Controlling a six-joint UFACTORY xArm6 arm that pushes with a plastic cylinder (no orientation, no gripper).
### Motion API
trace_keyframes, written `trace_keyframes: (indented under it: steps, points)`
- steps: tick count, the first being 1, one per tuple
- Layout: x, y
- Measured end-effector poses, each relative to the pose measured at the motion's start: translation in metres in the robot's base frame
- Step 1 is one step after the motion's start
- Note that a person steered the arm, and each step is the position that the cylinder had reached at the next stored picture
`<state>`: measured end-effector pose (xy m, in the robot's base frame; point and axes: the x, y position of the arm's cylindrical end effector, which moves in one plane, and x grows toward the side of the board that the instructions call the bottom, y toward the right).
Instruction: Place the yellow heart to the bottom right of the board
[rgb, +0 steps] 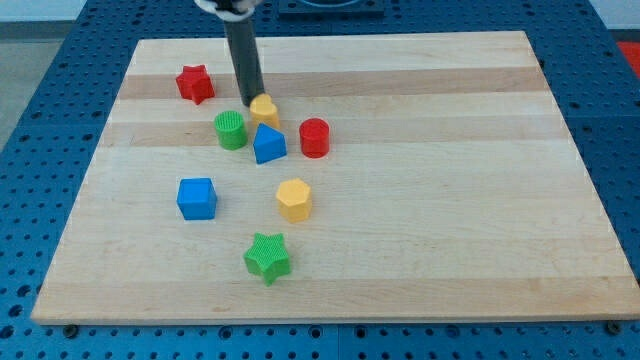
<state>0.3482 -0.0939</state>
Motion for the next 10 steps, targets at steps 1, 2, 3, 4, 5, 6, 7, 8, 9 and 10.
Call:
trace_keyframes:
  steps: [1,2,3,4,5,6,7,8,9,10]
  points:
    - [0.051,0.035]
    - [0.093,0.067]
    - [0.127,0.091]
    - [0.156,0.114]
    - [0.183,0.140]
    - [0.198,0.153]
    - [0.198,0.122]
    - [0.203,0.107]
    - [0.239,0.125]
    - [0.247,0.161]
